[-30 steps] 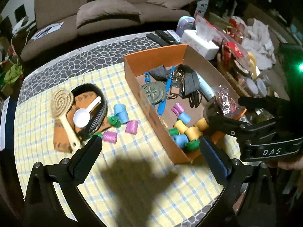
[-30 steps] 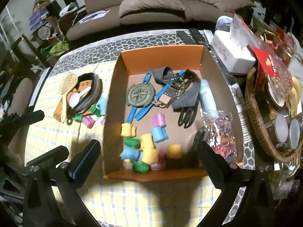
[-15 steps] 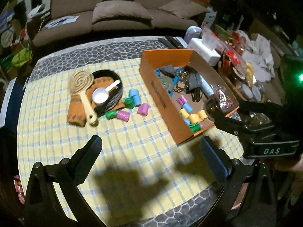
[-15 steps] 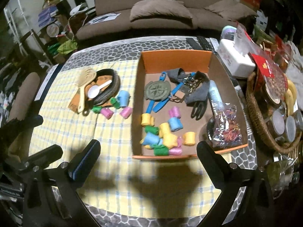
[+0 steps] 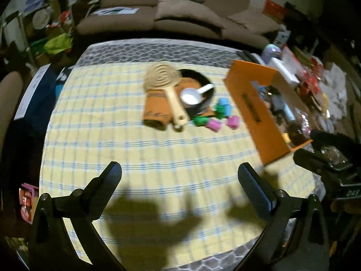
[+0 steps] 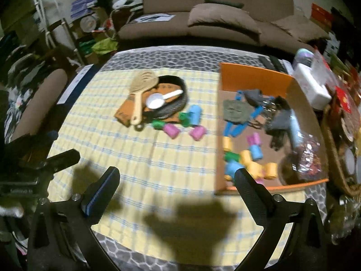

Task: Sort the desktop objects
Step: 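Withdraw both tools from the box back toward the curler pile, then grasp the pink curler with the left tool while right grasps the green curler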

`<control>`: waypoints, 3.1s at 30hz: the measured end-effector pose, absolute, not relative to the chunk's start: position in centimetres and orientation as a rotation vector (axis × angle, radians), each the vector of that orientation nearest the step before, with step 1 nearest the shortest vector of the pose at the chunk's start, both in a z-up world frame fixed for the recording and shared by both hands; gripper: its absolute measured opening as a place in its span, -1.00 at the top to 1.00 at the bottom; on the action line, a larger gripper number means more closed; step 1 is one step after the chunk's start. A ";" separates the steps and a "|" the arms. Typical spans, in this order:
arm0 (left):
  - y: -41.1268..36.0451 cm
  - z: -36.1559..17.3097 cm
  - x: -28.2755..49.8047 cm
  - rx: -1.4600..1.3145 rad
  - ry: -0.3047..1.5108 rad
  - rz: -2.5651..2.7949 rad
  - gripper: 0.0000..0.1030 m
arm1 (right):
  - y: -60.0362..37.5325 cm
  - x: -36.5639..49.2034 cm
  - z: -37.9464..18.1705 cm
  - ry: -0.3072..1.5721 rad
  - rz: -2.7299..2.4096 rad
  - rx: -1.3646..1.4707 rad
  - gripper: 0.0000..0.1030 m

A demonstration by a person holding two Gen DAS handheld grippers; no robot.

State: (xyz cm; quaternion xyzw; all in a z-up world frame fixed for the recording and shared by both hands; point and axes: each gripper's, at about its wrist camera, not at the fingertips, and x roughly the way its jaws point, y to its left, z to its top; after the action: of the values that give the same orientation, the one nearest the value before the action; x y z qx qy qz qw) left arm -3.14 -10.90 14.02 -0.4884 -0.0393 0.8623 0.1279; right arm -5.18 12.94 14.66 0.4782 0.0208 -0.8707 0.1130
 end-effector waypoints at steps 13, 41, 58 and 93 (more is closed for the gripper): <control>-13.3 9.9 -6.1 -1.412 -0.174 2.568 -1.00 | 8.3 -8.0 9.1 0.079 -2.505 1.364 -0.96; -12.5 3.8 -13.0 -1.382 -0.320 2.633 -1.00 | 10.1 -15.4 1.6 -0.040 -2.576 1.316 -0.48; -11.5 1.0 -16.6 -1.432 -0.255 2.601 -0.58 | 8.5 -17.4 -0.7 0.172 -2.530 1.324 -0.21; -11.7 4.9 -16.3 -1.284 -0.374 2.620 0.18 | 8.9 -17.1 1.2 0.016 -2.500 1.258 -0.04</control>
State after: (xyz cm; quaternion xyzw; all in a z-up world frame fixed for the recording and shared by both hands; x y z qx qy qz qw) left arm -16.34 -11.71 4.88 -0.4344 -0.1265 0.8862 0.0998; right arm -17.14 8.93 1.17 0.4429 0.0058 -0.8802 0.1705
